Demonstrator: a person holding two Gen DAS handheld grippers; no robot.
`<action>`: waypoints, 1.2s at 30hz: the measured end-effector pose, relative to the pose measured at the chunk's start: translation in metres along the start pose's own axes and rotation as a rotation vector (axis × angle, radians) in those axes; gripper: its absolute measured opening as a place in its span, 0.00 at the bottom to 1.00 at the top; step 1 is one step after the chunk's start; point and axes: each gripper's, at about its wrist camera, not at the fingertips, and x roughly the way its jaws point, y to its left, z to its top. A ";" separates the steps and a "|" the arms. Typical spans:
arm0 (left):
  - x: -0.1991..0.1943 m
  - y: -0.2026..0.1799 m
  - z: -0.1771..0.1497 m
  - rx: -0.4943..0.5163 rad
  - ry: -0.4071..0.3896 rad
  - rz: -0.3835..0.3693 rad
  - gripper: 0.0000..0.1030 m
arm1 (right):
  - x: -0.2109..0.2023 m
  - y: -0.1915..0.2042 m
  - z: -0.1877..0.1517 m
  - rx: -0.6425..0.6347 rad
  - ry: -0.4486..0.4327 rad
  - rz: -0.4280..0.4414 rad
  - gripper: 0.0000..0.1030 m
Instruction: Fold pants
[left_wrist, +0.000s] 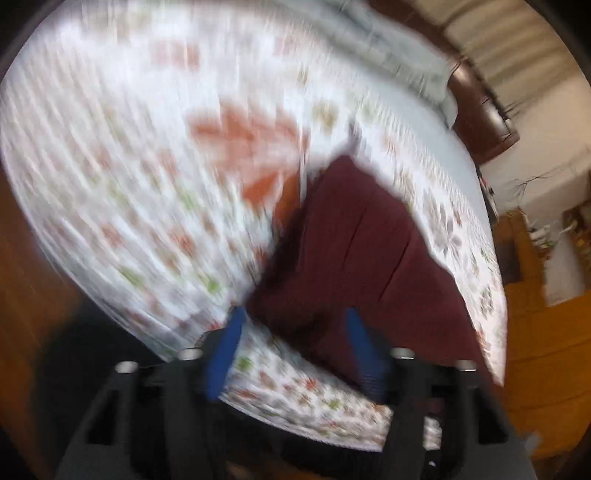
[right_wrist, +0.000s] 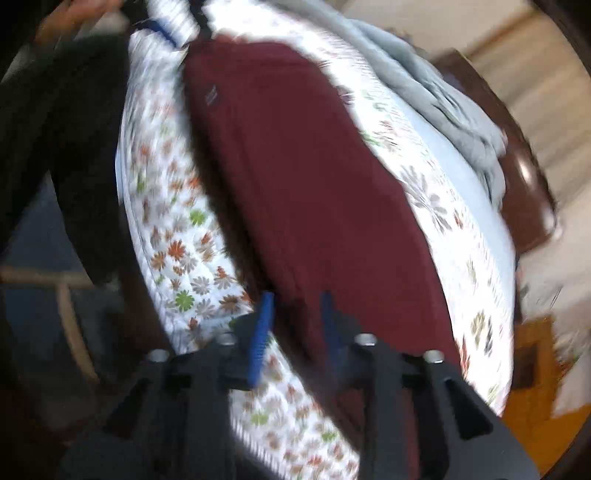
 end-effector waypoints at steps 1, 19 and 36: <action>-0.012 -0.007 0.000 0.035 -0.042 0.013 0.62 | -0.010 -0.017 -0.006 0.087 -0.005 0.022 0.29; 0.117 -0.076 0.043 0.246 0.172 0.000 0.68 | -0.080 -0.216 -0.327 1.447 -0.108 0.136 0.29; 0.124 -0.089 0.042 0.210 0.160 0.026 0.88 | -0.080 -0.255 -0.530 2.181 -0.415 0.169 0.39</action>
